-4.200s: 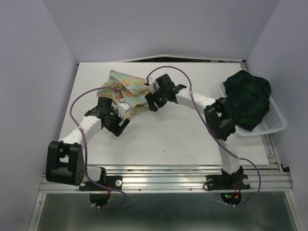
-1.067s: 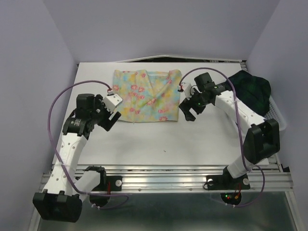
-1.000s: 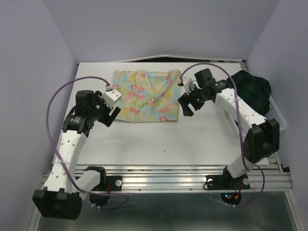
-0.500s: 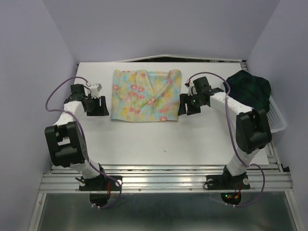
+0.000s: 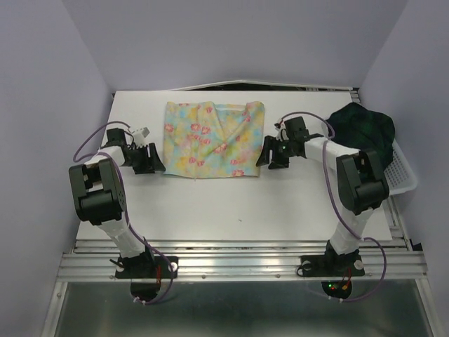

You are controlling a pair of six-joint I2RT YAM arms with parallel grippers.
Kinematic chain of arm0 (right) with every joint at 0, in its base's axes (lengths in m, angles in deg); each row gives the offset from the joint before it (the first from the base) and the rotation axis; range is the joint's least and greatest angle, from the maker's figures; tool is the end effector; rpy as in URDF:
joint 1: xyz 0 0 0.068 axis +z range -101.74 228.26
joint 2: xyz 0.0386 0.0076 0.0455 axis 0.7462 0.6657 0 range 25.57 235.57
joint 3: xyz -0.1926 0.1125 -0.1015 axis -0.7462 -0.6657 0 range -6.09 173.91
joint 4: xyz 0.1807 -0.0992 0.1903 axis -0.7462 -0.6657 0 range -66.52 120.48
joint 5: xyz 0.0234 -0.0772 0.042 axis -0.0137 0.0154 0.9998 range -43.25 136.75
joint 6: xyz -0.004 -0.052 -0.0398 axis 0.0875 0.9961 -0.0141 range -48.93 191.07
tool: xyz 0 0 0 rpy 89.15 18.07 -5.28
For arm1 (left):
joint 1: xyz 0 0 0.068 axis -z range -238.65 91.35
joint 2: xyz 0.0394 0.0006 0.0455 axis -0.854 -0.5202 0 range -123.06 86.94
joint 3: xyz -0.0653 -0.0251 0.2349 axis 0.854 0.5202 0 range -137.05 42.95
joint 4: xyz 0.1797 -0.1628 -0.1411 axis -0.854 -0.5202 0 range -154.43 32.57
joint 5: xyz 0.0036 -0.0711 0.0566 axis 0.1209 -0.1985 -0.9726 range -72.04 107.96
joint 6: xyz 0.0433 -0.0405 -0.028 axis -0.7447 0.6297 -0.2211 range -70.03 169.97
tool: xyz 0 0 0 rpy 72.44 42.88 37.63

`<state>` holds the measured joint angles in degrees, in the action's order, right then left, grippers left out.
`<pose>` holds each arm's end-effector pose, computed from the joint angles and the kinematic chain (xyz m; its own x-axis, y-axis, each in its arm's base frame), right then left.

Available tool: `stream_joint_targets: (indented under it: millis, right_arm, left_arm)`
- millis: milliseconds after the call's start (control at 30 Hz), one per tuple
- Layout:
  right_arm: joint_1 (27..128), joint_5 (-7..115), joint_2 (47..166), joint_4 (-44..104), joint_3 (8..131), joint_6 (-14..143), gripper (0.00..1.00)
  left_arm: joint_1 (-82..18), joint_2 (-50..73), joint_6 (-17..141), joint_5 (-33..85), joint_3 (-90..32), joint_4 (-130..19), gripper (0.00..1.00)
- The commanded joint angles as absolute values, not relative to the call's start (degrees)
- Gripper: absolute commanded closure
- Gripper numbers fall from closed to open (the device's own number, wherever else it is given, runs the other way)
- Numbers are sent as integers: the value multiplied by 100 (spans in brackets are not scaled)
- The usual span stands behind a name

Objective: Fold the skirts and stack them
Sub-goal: Flatten the skirt out

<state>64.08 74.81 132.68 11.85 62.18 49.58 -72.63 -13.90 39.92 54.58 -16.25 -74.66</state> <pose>0.3761 0.1316 0.1178 -0.9321 0.0719 -0.3550 -0.1531 0.8101 0.5660 0.3587 0.0576 0.1143 -0.7995 -0.0547 -0.5982 0.2487 0.8763 -0.4125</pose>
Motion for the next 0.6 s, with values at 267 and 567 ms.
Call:
stream_joint_targets:
  millis: [267,567]
  right_arm:
    - [6417,7320,13568,1132,6808,4831,25]
    - [6417,8039,13930,1378,6642,4585,41]
  left_arm:
    - [-7271,-1457,4276,5839,-1409,-7044,32]
    - [-7271,-1580,4320,6127,-1233,-6947,44]
